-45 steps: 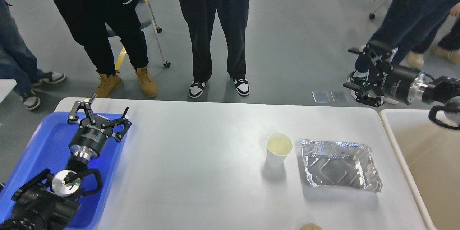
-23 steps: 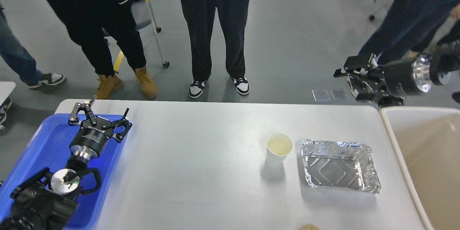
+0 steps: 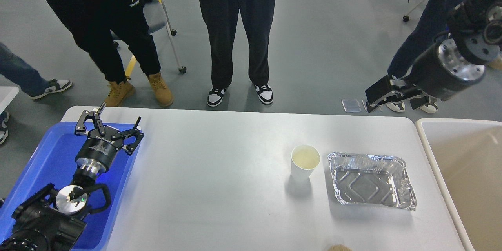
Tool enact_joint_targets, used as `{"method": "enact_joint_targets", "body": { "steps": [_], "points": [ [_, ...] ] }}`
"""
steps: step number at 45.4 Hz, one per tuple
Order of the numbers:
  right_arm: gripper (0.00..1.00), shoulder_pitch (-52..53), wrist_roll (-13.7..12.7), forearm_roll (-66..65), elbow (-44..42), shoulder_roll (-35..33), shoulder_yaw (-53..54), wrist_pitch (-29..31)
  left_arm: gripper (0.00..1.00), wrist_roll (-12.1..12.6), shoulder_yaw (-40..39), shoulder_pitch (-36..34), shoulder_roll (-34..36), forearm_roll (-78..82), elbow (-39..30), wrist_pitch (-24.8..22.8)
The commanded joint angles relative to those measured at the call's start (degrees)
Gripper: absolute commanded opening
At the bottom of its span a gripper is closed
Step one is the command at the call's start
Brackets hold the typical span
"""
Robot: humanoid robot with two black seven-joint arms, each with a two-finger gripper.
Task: Tidy desktop
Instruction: 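Raise the right gripper and swing it over toward the paper cup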
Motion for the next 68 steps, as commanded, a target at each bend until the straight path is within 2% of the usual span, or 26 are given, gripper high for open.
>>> {"method": "enact_joint_targets", "body": {
  "steps": [1, 11, 28, 41, 43, 48, 51, 68],
  "points": [
    [1.0, 6.0, 3.1, -0.9, 1.3, 9.7, -1.8, 3.9, 1.0, 0.0, 0.0, 0.0, 0.0, 0.0, -0.1, 0.0],
    [1.0, 2.6, 2.9, -2.0, 1.0, 11.6, 1.6, 4.7, 1.0, 0.0, 0.0, 0.0, 0.0, 0.0, 0.0, 0.0],
    [1.0, -1.3, 1.8, -1.9, -0.7, 12.6, 2.2, 11.9, 1.0, 0.0, 0.1, 0.0, 0.0, 0.0, 0.0, 0.0],
    [1.0, -3.0, -5.3, -0.4, -3.8, 12.2, 0.7, 10.6, 1.0, 0.0, 0.0, 0.0, 0.0, 0.0, 0.0, 0.0],
    [1.0, -3.1, -7.4, 0.8, -4.0, 12.2, 0.5, 9.9, 1.0, 0.0, 0.1, 0.0, 0.0, 0.0, 0.0, 0.0],
    [1.0, -4.0, -14.4, 4.1, -4.8, 11.9, -0.6, 6.5, 1.0, 0.0, 0.1, 0.0, 0.0, 0.0, 0.0, 0.0],
    [1.0, -4.1, -16.7, 5.6, -4.8, 11.8, -1.5, 5.0, 1.0, 0.0, 0.0, 0.0, 0.0, 0.0, 0.0, 0.0],
    [1.0, -4.1, -17.1, 6.7, -4.6, 11.5, -1.0, 4.3, 1.0, 0.0, 0.1, 0.0, 0.0, 0.0, 0.0, 0.0]
  ]
}}
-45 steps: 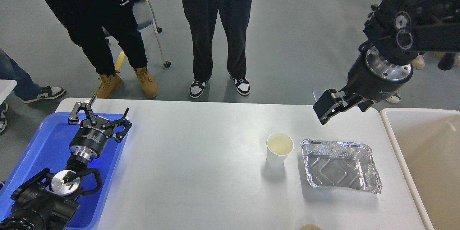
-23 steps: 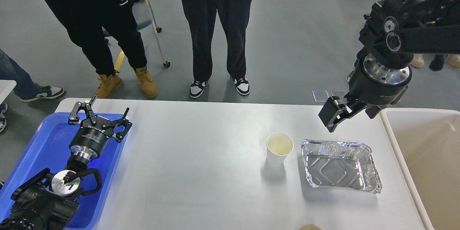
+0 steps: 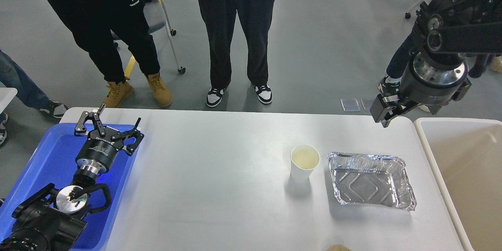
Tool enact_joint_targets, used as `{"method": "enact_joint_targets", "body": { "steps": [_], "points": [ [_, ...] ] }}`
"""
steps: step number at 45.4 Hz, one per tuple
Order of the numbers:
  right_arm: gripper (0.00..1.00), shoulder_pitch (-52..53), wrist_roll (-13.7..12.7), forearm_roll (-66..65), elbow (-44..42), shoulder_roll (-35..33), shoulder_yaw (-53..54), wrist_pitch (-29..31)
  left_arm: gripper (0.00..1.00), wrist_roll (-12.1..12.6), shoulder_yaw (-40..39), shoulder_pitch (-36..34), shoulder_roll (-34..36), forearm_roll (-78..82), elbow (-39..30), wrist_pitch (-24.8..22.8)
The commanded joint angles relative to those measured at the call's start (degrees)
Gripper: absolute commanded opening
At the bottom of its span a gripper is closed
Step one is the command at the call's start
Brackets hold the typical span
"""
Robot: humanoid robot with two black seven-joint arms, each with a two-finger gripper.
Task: Tidy desktop
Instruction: 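Raise the right gripper and swing it over toward the paper cup, then lower the right gripper onto the white paper cup and close it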
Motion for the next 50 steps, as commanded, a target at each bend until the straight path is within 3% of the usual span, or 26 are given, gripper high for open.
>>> {"method": "enact_joint_targets", "body": {
  "steps": [1, 12, 22, 33, 50],
  "points": [
    [1.0, -0.3, -1.6, 1.3, -0.2, 0.1, 0.5, -1.0, 1.0, 0.0, 0.1, 0.0, 0.0, 0.0, 0.0, 0.0],
    [1.0, -4.5, -1.0, 6.1, -3.9, 3.6, 6.3, -6.8, 1.0, 0.0, 0.1, 0.0, -0.1, 0.1, 0.0, 0.0],
    [1.0, -16.1, -0.8, 7.1, -14.2, 10.1, 11.4, -14.3, 1.0, 0.0, 0.1, 0.0, 0.0, 0.1, 0.0, 0.0],
    [1.0, -27.0, -0.8, 7.0, -23.6, 14.0, 13.2, -16.8, 1.0, 0.0, 0.1, 0.0, -0.1, 0.1, 0.0, 0.0],
    [1.0, -41.7, -0.8, 1.9, -29.9, 14.0, 18.2, -19.4, 1.0, -0.1, 0.1, 0.0, 0.0, 0.0, 0.0, 0.0]
  ]
}}
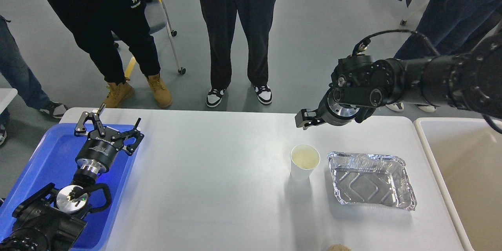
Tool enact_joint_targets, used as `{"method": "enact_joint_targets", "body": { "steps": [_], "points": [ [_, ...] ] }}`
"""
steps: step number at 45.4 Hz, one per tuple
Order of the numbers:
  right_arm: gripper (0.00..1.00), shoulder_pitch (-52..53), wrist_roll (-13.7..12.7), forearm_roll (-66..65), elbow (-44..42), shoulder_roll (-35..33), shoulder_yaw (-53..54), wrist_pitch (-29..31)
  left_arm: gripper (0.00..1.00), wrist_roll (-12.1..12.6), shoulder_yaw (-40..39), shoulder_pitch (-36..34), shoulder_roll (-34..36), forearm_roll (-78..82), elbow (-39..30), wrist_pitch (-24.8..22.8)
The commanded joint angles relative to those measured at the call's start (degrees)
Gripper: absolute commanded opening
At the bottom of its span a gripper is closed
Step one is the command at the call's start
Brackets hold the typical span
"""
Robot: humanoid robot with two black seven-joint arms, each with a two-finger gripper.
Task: Tidy desktop
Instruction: 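Lower the right gripper onto the white paper cup and close it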
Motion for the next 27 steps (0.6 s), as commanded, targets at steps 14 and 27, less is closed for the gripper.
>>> {"method": "enact_joint_targets", "body": {
  "steps": [14, 27],
  "points": [
    [1.0, -14.9, 0.0, -7.7, -5.3, 0.7, 4.6, -2.6, 1.0, -0.1, 0.0, 0.0, 0.0, -0.1, 0.0, 0.0],
    [0.98, -16.5, 0.2, -9.9, -6.8, 0.7, 5.4, -2.6, 1.0, -0.1, 0.0, 0.0, 0.0, -0.1, 0.0, 0.0]
  ]
}}
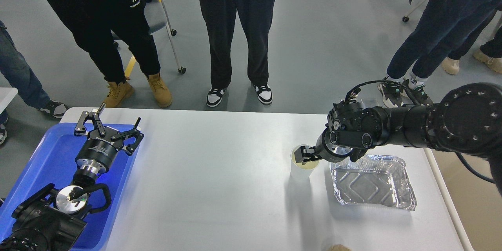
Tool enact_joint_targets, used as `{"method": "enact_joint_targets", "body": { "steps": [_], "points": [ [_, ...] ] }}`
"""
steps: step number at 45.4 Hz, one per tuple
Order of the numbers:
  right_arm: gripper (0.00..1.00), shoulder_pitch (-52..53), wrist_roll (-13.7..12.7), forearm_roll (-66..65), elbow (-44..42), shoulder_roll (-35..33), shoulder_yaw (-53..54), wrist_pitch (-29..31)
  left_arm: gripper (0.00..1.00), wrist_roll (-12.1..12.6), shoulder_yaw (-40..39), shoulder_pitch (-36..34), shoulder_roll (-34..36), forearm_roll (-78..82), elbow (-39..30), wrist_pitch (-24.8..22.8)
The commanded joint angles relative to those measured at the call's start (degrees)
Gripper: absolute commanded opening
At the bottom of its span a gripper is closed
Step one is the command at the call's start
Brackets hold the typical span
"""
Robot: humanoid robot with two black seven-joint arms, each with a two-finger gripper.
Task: Tidy desktop
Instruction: 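Lower the right gripper onto the white paper cup and close it, then lift the cup with the right gripper and carry it toward the bin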
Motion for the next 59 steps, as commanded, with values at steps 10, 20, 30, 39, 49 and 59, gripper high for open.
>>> {"method": "enact_joint_targets", "body": {
  "steps": [10, 20, 30, 39, 49, 59],
  "points": [
    [0.57, -2.6, 1.5, -3.4, -2.5, 0.0, 0.7, -0.3, 1.0, 0.0, 0.0, 0.0, 0.0, 0.0, 0.0, 0.0],
    [0.21, -2.9, 1.5, -4.9, -3.1, 0.0, 0.7, -0.2, 1.0, 0.0, 0.0, 0.0, 0.0, 0.0, 0.0, 0.0],
    [0.0, -2.6, 1.4, -6.7, -3.0, 0.0, 0.1, 0.4, 1.0, 0.0, 0.0, 0.0, 0.0, 0.0, 0.0, 0.0],
    [0.0, -2.0, 1.8, -6.6, -2.8, 0.0, 0.1, 1.4, 1.0, 0.0, 0.0, 0.0, 0.0, 0.0, 0.0, 0.0],
    [0.0, -0.2, 2.2, -5.6, -1.9, 0.0, 0.1, 4.4, 1.0, 0.0, 0.0, 0.0, 0.0, 0.0, 0.0, 0.0],
    [0.0, 11.9, 5.0, -4.7, 5.9, -5.7, 0.0, 12.3, 1.0, 0.0, -0.1, 0.0, 0.0, 0.1, 0.0, 0.0]
  ]
}}
